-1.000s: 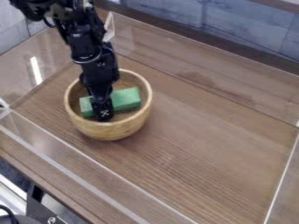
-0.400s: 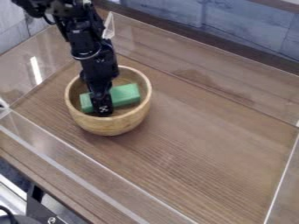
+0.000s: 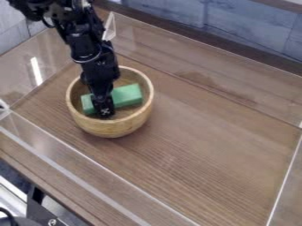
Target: Move green stick from inside the wooden bowl to the table next to it
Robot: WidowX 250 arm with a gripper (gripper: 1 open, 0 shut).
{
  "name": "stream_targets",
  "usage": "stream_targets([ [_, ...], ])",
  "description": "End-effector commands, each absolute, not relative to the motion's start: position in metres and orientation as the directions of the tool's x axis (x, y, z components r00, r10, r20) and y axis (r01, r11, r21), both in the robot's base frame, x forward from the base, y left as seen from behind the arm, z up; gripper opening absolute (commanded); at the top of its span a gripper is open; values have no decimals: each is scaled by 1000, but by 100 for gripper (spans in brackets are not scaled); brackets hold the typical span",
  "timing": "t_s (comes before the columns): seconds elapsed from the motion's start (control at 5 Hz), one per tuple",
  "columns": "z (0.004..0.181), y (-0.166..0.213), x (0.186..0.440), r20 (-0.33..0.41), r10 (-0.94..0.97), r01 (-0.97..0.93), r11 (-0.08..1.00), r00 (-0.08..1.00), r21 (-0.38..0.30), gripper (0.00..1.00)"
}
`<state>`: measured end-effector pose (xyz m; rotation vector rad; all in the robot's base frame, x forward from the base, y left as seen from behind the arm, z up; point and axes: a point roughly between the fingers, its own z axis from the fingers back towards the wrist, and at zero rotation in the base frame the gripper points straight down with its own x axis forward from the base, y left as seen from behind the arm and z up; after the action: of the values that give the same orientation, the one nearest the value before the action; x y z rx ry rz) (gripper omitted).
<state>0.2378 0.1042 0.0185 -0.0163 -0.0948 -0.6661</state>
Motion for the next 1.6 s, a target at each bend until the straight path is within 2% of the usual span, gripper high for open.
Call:
stream_targets([
  [0.0, 14, 101, 225, 78, -593, 595, 803, 802, -19, 0],
  [0.4, 15, 101, 219, 69, -522, 526, 850, 850, -44, 0],
  [0.8, 38, 99, 198, 67, -575, 579, 812, 815, -72, 0],
  [1.2, 32, 78, 211, 75, -531, 536, 840, 844, -83, 0],
  [1.4, 46, 81, 220, 85, -470, 477, 874, 878, -94, 0],
])
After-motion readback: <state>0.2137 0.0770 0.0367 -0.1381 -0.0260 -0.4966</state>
